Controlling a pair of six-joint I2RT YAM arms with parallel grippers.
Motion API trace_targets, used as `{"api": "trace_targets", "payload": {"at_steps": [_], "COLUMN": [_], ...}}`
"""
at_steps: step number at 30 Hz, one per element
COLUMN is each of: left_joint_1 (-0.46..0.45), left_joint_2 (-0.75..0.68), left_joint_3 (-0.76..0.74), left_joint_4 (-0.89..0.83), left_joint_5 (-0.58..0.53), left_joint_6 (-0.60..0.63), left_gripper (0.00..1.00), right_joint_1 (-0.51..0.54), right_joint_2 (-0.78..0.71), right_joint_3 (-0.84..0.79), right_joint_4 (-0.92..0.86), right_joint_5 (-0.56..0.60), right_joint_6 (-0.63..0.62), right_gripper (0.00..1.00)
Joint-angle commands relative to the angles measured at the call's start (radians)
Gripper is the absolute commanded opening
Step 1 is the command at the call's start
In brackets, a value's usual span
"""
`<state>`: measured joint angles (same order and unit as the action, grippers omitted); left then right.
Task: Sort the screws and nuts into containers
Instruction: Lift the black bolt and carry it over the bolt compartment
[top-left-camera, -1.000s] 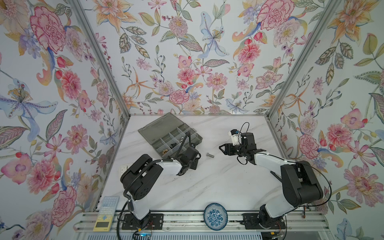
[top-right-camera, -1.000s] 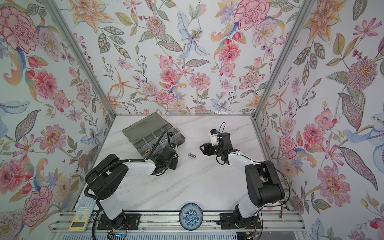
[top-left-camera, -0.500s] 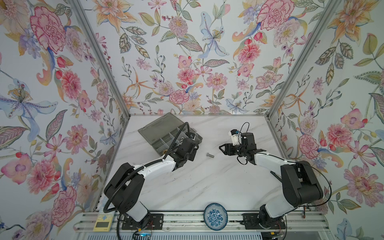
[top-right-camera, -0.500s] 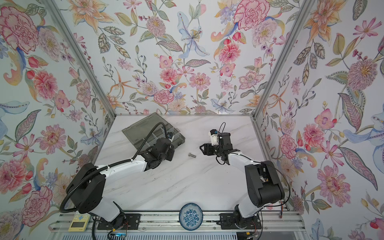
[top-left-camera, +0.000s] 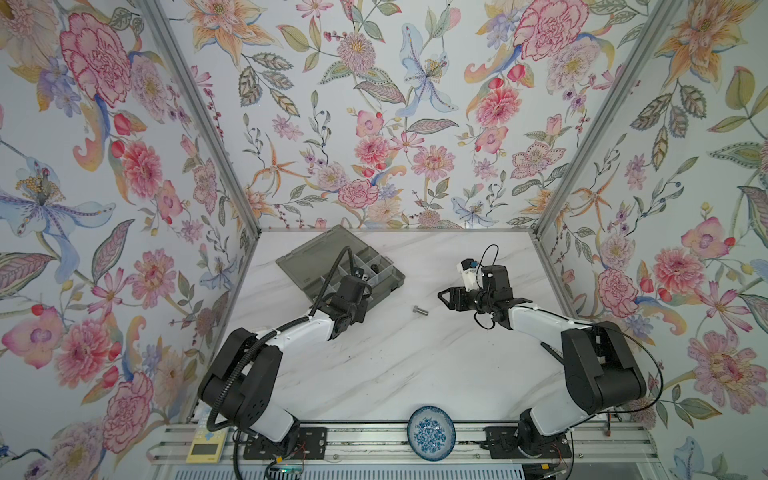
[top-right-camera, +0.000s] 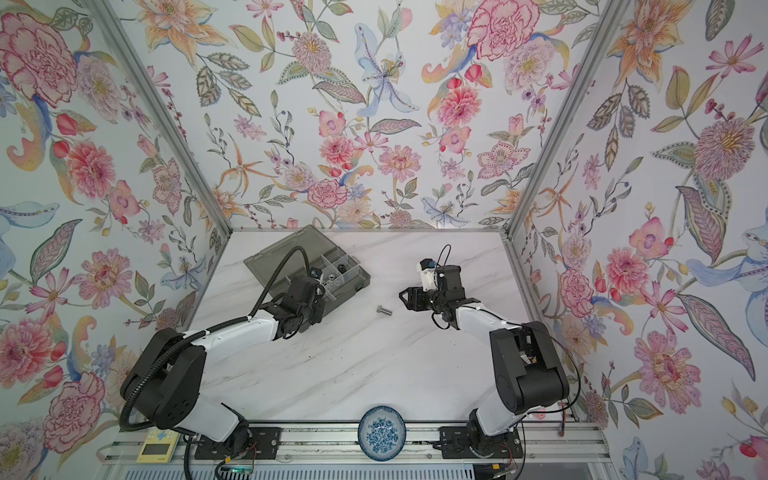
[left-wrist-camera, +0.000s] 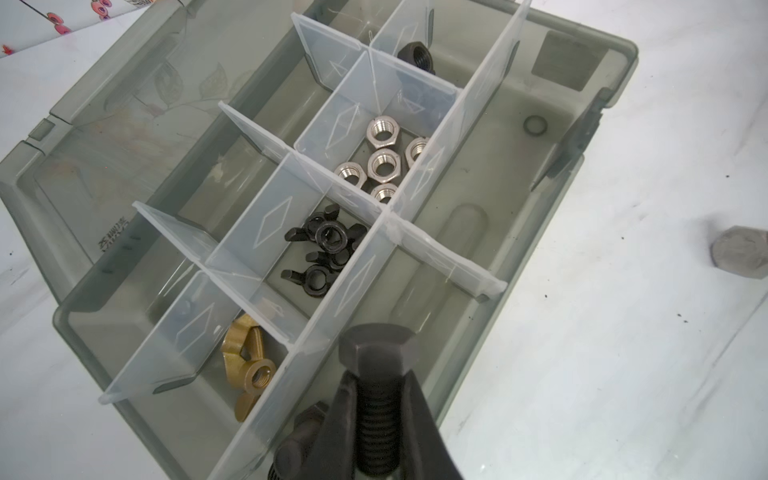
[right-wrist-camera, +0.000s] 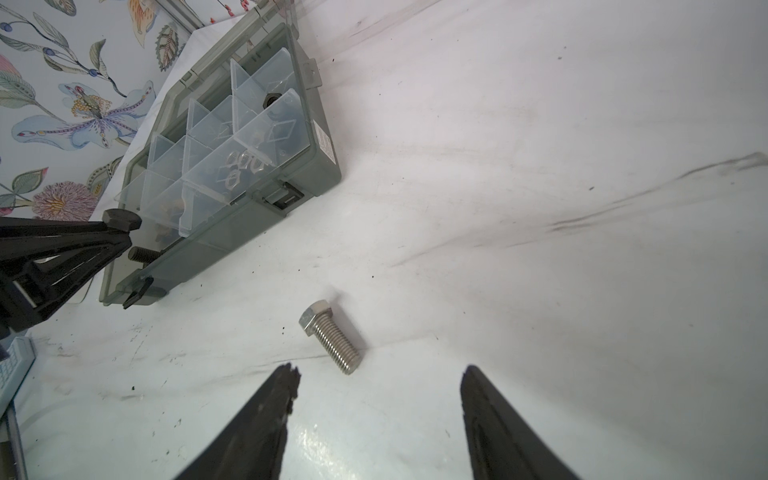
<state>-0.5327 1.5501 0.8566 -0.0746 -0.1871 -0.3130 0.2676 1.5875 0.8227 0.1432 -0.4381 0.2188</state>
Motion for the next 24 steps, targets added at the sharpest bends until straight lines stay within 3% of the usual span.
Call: {"api": "trace_targets", "payload": {"at_steps": [1,8,14,24], "left_joint_1": [0.012,0.017,0.021,0.027], "left_joint_2": [-0.008,0.004,0.004,0.004], "left_joint_3": [-0.008,-0.008,-0.007,-0.007], "left_joint_4": [0.028,0.033,0.031,0.032], "left_joint_5": [-0.003,-0.014,-0.023,-0.026], "left_joint_6": [0.022,0.025,0.027,0.031], "left_gripper": [0.00,0.04,0.14,0.17], "right_joint_1": [-0.005,-0.006,-0.005,-0.004], "right_joint_2": [-0.012,-0.013,-0.010,-0.004], "right_joint_3": [-0.011,-0.010,-0.007,0.000], "right_joint_4": [-0.013,-0.020,-0.024,-0.033], "right_joint_5": [-0.008,-0.007,-0.008,-0.014], "right_joint_6": [0.014,0.011,0.009,0.006], "right_gripper": [0.66,0.66,0.67,0.69]}}
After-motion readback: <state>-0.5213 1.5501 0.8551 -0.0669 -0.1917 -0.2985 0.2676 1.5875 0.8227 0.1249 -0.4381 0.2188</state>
